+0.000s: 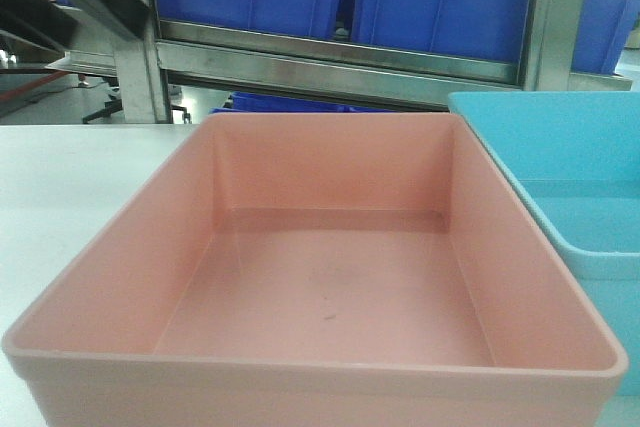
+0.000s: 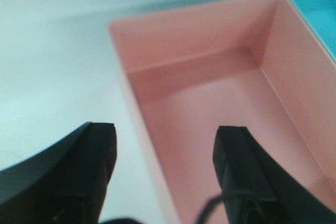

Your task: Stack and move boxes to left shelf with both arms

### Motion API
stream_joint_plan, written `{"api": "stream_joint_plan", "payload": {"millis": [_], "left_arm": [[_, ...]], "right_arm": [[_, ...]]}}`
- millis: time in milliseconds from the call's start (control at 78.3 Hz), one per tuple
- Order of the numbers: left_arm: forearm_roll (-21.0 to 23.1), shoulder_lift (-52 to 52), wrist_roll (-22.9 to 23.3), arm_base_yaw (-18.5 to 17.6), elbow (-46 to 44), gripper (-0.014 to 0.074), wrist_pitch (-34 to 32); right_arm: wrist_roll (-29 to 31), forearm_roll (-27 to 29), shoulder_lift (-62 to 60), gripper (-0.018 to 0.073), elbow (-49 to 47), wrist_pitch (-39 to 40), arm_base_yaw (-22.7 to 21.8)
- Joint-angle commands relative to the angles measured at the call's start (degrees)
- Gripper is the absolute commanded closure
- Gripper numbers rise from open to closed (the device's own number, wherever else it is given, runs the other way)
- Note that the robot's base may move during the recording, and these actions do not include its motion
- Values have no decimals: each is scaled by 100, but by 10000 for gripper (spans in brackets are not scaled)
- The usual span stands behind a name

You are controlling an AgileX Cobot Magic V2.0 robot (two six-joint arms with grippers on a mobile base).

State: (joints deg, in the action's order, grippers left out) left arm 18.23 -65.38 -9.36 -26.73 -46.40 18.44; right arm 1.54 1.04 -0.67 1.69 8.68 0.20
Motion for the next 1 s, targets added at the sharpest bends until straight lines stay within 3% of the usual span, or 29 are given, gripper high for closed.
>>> {"api": "stream_joint_plan", "payload": {"millis": [0, 140, 332, 613, 983], "left_arm": [[70, 585, -69, 224, 186, 274, -768], [-209, 1490, -69, 723, 679, 274, -949], [-218, 2707, -69, 1170, 1166, 274, -959], [-465, 4163, -69, 1223, 1637, 274, -936], [-465, 4158, -69, 1223, 1637, 274, -921]], "right_arm": [[51, 11, -108, 510, -134, 492, -25], [51, 11, -108, 510, -134, 492, -25], [51, 11, -108, 510, -134, 492, -25], [51, 11, -108, 510, -134, 492, -25], [51, 11, -108, 510, -134, 492, -25]]}}
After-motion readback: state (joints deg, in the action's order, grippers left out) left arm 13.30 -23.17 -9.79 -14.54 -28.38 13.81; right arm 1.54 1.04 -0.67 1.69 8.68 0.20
